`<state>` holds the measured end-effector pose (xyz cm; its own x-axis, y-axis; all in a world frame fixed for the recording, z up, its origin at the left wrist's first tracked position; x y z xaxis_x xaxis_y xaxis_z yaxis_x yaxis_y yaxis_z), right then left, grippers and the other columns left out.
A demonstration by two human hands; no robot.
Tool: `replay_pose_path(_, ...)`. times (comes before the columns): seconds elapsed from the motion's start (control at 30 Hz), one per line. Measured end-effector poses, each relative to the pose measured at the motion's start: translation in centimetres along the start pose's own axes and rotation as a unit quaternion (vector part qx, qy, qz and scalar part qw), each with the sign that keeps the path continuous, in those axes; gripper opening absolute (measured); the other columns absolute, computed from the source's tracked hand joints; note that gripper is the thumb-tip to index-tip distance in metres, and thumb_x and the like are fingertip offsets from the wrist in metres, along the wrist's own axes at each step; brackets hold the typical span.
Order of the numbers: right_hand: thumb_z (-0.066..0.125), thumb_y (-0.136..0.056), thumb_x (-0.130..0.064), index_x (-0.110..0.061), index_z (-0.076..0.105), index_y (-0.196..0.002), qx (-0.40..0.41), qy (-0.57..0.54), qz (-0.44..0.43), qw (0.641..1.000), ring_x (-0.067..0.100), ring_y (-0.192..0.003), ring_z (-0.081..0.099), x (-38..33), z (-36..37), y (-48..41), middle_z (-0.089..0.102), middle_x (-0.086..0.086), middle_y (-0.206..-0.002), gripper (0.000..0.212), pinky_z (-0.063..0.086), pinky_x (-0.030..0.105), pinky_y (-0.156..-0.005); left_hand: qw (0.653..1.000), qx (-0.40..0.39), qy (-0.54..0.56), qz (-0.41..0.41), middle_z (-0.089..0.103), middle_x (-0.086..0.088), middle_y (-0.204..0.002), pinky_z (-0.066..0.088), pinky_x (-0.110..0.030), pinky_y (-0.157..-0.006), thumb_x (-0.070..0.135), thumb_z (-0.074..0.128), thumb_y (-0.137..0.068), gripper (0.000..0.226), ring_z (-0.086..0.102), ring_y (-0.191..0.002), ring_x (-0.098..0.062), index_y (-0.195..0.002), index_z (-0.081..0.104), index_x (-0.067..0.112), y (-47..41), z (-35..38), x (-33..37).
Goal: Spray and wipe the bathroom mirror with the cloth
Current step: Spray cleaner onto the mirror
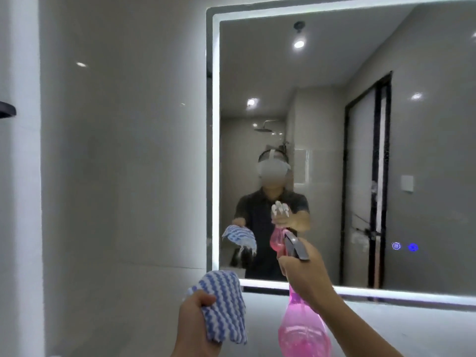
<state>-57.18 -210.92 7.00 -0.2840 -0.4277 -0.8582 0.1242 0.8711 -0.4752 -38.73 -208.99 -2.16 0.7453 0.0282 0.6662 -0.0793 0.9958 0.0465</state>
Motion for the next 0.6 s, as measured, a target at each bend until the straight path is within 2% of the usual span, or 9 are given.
replay_pose_path(0.1,0.050,-0.070,0.005,-0.010,0.045,-0.060,-0.005,0.031,0.020,0.999,0.015,-0.050,0.038,0.6,4.0,0.6,0.044,0.004,-0.057,0.019,0.035,0.019,-0.043,1.000,0.001,0.010,-0.007,0.055,-0.032,-0.117,0.043,-0.056,-0.086,-0.005,0.034,-0.062,0.059,0.055,-0.095,-0.046,-0.119,0.047,-0.012,-2.6,-2.5,1.5)
replay_pose_path(0.17,0.050,-0.071,0.004,-0.011,0.043,-0.060,-0.001,0.050,0.027,0.998,0.014,-0.051,0.037,0.8,5.7,0.6,0.044,0.003,-0.057,0.021,0.033,0.020,-0.044,1.000,0.018,0.007,0.000,0.054,-0.028,-0.122,0.040,-0.056,-0.095,-0.005,0.035,-0.071,0.052,0.055,-0.100,-0.043,-0.122,0.046,-0.008,-4.2,-4.0,2.7)
replay_pose_path(0.23,0.050,-0.074,0.003,-0.016,0.041,-0.059,0.020,0.056,0.031,0.998,0.011,-0.050,0.038,0.8,6.2,0.6,0.043,-0.001,-0.055,0.026,0.031,0.013,-0.039,1.000,0.022,0.008,0.008,0.054,-0.020,-0.126,0.035,-0.045,-0.101,0.003,0.037,-0.086,0.042,0.052,-0.107,-0.035,-0.125,0.048,-0.005,-5.5,-4.4,3.5)
replay_pose_path(0.3,0.051,-0.075,0.004,-0.017,0.041,-0.060,0.040,0.055,0.033,0.997,0.011,-0.051,0.038,0.6,5.8,0.5,0.042,-0.002,-0.055,0.028,0.032,0.012,-0.040,0.999,0.040,-0.006,0.035,0.057,-0.010,-0.120,0.036,-0.035,-0.097,0.012,0.043,-0.092,0.031,0.053,-0.105,-0.027,-0.119,0.053,0.002,-6.4,-4.3,3.9)
replay_pose_path(0.37,0.051,-0.074,0.006,-0.013,0.045,-0.064,0.045,0.065,0.033,0.996,0.012,-0.052,0.038,0.6,5.2,0.5,0.043,-0.001,-0.056,0.022,0.033,0.016,-0.044,0.987,0.085,-0.096,0.095,0.061,-0.006,-0.100,0.038,-0.030,-0.085,0.015,0.048,-0.091,0.015,0.057,-0.088,-0.024,-0.102,0.056,0.007,-7.2,-4.0,4.7)
replay_pose_path(0.43,0.050,-0.074,0.007,-0.004,0.051,-0.072,0.043,0.081,0.027,0.995,0.015,-0.056,0.040,0.5,4.6,0.4,0.046,0.004,-0.061,0.011,0.035,0.021,-0.050,0.960,0.122,-0.188,0.167,0.061,-0.011,-0.085,0.042,-0.031,-0.071,0.014,0.049,-0.091,0.012,0.056,-0.072,-0.026,-0.089,0.058,0.006,-8.0,-2.7,5.9)
replay_pose_path(0.47,0.050,-0.073,0.007,-0.001,0.054,-0.078,0.046,0.086,0.023,0.995,0.017,-0.058,0.041,0.5,4.2,0.3,0.049,0.007,-0.064,0.010,0.036,0.024,-0.052,0.943,0.129,-0.223,0.209,0.062,-0.015,-0.086,0.046,-0.036,-0.069,0.015,0.049,-0.091,0.014,0.056,-0.071,-0.030,-0.089,0.059,0.005,-8.5,-1.6,6.5)
replay_pose_path(0.53,0.049,-0.072,0.008,0.001,0.056,-0.082,0.056,0.092,0.011,0.994,0.019,-0.061,0.043,0.3,3.3,0.0,0.053,0.013,-0.068,0.014,0.038,0.029,-0.056,0.892,0.101,-0.300,0.322,0.065,-0.017,-0.107,0.053,-0.045,-0.081,0.015,0.049,-0.093,0.019,0.061,-0.089,-0.032,-0.108,0.059,0.007,-9.3,1.9,8.0)
replay_pose_path(0.6,0.049,-0.071,0.010,0.001,0.057,-0.083,0.067,0.094,-0.003,0.993,0.025,-0.064,0.050,0.2,2.2,-0.6,0.061,0.021,-0.077,0.017,0.041,0.032,-0.059,0.797,0.010,-0.385,0.465,0.056,-0.011,-0.134,0.049,-0.041,-0.098,0.012,0.050,-0.094,0.039,0.055,-0.119,-0.028,-0.133,0.047,0.012,-9.7,6.3,9.1)
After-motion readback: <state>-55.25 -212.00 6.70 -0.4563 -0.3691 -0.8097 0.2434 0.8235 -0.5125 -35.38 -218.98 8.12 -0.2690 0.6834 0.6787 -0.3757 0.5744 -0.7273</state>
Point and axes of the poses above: each hand's wrist, its own y-axis away from the middle knuckle, its own z-axis out of the palm, x = y × z, the point moved 7 cm from there along -y, towards the middle knuckle
